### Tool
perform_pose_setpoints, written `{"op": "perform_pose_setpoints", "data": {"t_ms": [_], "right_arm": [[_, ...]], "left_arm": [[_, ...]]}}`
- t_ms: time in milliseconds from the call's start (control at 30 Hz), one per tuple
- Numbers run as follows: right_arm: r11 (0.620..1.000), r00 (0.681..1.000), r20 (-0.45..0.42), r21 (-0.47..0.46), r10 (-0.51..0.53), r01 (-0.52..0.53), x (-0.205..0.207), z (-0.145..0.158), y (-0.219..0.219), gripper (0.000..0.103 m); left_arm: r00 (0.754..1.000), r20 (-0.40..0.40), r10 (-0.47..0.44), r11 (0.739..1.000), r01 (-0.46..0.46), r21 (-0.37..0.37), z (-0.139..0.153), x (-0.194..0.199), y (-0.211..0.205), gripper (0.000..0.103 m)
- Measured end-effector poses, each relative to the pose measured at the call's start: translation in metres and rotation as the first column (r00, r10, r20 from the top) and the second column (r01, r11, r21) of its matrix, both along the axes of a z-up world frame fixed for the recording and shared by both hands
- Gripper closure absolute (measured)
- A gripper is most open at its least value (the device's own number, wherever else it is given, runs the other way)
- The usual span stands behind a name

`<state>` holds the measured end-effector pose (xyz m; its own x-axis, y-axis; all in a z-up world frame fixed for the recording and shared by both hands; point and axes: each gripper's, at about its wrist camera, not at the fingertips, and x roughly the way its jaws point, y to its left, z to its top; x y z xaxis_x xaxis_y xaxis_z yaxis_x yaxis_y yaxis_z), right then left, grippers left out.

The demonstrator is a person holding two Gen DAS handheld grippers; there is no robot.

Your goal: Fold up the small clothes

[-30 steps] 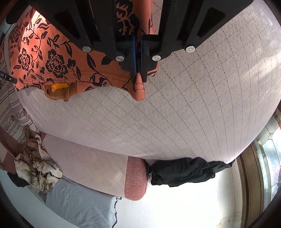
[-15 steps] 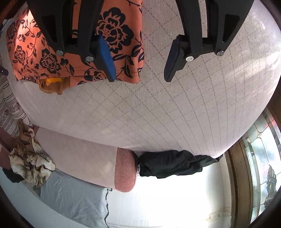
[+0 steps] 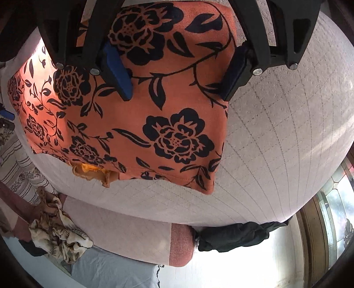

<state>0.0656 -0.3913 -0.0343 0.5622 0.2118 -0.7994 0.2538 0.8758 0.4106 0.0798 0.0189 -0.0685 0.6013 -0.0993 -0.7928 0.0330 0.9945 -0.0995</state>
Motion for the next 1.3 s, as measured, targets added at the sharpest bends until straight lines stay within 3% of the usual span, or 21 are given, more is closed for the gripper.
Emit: {"op": "perform_pose_setpoints", "data": {"t_ms": [67,100,167,300,333,400,467,600,700,800,867,900,933,1000,1067,1133,1200,1233,1267,1300], "right_arm": [[0.999,0.997,0.067,-0.019,0.041,-0.039,0.004,0.02,0.006,0.04],[0.999,0.995,0.089,0.0,0.054,-0.054,0.01,0.027,0.008,0.034],[0.994,0.989,0.114,0.047,0.096,-0.102,0.027,0.032,0.016,0.033],[0.962,0.981,0.093,0.197,0.172,-0.188,0.082,0.005,0.018,0.033],[0.967,0.987,0.042,0.198,0.155,-0.16,0.096,-0.011,0.01,0.033],[0.978,0.998,-0.059,0.206,-0.003,0.016,0.113,-0.046,-0.024,0.038],[0.927,0.993,-0.022,0.355,-0.117,0.117,0.105,-0.048,-0.045,0.037],[0.978,0.996,0.077,0.207,-0.037,0.02,0.067,-0.002,-0.014,0.035],[0.964,0.991,0.122,0.249,0.061,-0.09,0.017,0.018,0.017,0.025],[0.949,0.986,0.121,0.28,0.115,-0.145,-0.023,0.005,0.035,0.025],[0.963,0.999,0.013,0.267,0.038,-0.04,-0.035,-0.029,0.022,0.027],[0.947,1.0,-0.006,0.321,-0.008,0.009,-0.039,-0.043,0.011,0.035],[0.933,0.999,0.008,0.358,-0.051,0.045,-0.045,-0.042,0.005,0.036],[0.949,0.998,0.027,0.312,-0.062,0.051,-0.049,-0.017,0.009,0.032],[0.961,0.993,0.115,0.275,-0.018,-0.015,-0.055,0.011,0.022,0.029],[0.949,0.987,0.162,0.308,0.014,-0.064,-0.061,0.02,0.03,0.021],[0.953,0.994,0.113,0.302,-0.001,-0.033,-0.06,0.001,0.028,0.02],[0.959,0.999,0.022,0.282,-0.028,0.021,-0.059,-0.021,0.02,0.02],[0.951,0.994,-0.076,0.293,-0.076,0.095,-0.06,-0.043,0.012,0.028],[0.933,0.992,-0.046,0.336,-0.121,0.129,-0.067,-0.043,0.005,0.029]], "left_arm": [[0.999,0.039,-0.001,0.999,0.003,-0.043,0.014,-0.002,0.0,0.022],[0.998,0.067,-0.001,0.999,0.004,-0.05,0.021,-0.004,0.0,0.021],[0.995,0.103,-0.008,0.998,0.015,-0.068,0.025,-0.004,-0.002,0.021],[1.0,-0.012,-0.018,0.998,0.017,-0.058,-0.009,0.01,-0.007,0.021],[1.0,-0.014,-0.015,0.999,0.014,-0.05,-0.016,0.012,-0.008,0.021],[0.999,0.022,-0.023,1.0,0.024,-0.012,-0.014,0.008,-0.014,0.021],[0.999,0.008,-0.032,0.999,0.032,-0.017,-0.011,0.008,-0.014,0.02],[0.999,0.005,0.032,0.995,-0.032,-0.091,0.001,0.003,0.002,0.02],[0.996,0.049,0.069,0.989,-0.062,-0.132,0.016,-0.013,0.011,0.02],[0.993,0.084,0.085,0.991,-0.076,-0.111,0.019,-0.026,0.016,0.015],[0.995,0.016,0.101,0.992,-0.1,-0.073,0.002,-0.022,0.02,0.014],[0.992,-0.057,0.108,0.993,-0.11,-0.031,-0.01,-0.013,0.02,0.014],[0.986,-0.116,0.119,0.993,-0.121,-0.01,-0.018,-0.009,0.024,0.014],[0.986,-0.066,0.151,0.986,-0.156,-0.065,-0.004,-0.02,0.032,0.014],[0.986,0.024,0.163,0.981,-0.16,-0.107,0.015,-0.031,0.034,0.014],[0.99,0.054,0.13,0.988,-0.125,-0.092,0.021,-0.035,0.03,0.013],[0.993,0.001,0.116,0.993,-0.115,-0.04,0.009,-0.03,0.025,0.013],[0.993,-0.054,0.109,0.994,-0.111,-0.022,-0.001,-0.026,0.024,0.013],[0.988,-0.116,0.105,0.994,-0.106,-0.007,-0.009,-0.023,0.024,0.013],[0.984,-0.138,0.108,0.994,-0.11,-0.007,-0.011,-0.024,0.026,0.013]]}}
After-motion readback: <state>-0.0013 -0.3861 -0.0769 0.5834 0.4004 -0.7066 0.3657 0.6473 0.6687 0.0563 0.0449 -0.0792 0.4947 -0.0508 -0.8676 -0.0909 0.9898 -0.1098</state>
